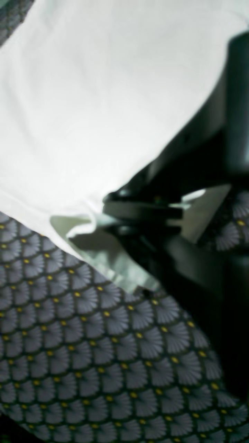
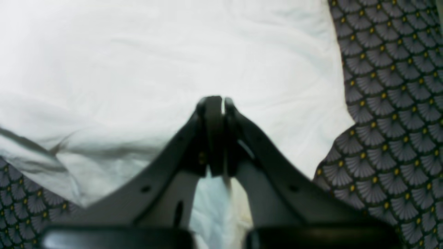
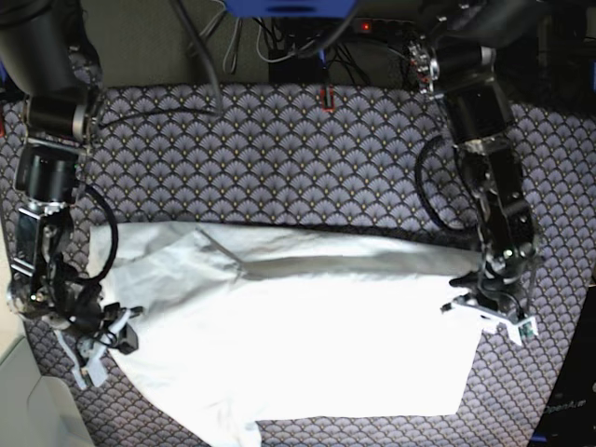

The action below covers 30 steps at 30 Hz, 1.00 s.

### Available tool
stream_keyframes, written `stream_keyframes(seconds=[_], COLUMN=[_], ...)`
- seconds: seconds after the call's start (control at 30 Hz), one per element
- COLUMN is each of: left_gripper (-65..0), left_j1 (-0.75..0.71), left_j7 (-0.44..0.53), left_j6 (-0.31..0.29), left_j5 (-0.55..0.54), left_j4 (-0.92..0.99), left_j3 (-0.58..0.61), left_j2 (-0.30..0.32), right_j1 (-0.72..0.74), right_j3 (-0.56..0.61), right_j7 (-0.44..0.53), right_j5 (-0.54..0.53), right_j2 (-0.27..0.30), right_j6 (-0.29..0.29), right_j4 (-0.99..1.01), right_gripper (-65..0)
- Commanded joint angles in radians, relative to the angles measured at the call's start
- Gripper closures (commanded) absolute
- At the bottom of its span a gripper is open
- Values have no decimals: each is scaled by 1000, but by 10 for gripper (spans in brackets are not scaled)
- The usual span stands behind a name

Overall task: Fold the T-shirt properly
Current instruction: 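Hold the shirt edge with both grippers and lower it to the cloth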

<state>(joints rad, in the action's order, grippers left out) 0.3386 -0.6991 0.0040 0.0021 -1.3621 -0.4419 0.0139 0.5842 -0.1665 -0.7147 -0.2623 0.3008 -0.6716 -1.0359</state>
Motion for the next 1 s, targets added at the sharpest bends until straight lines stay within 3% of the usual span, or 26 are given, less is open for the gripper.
stream_keyframes(seconds=[0.0,0.47,0.57,0.77,0.87,0.97], left_gripper=[-4,-4,-4,-9,-100,-274], left_j1=[32,118,115,113,109,109], left_j7=[29,48,106,120,117,118], left_j6=[0,0,0,-5,-6,-2], left_j5=[-1,-1,-1,-1,-3,-3], left_j4=[-20,100,135,197,198,200], left_j3=[2,2,7,4,2,2], left_j2=[8,7,5,8,8,8], right_j1=[44,43,41,10,-20,-48], right_j3=[6,43,43,40,40,40], right_j7=[31,65,11,-36,-38,-38], right_j5=[5,36,36,33,31,31], right_j2=[10,7,18,24,36,39], right_j6=[19,29,29,23,23,23], right_j4=[-17,-16,-17,-27,-76,-128], right_gripper=[0,0,0,0,-6,-50])
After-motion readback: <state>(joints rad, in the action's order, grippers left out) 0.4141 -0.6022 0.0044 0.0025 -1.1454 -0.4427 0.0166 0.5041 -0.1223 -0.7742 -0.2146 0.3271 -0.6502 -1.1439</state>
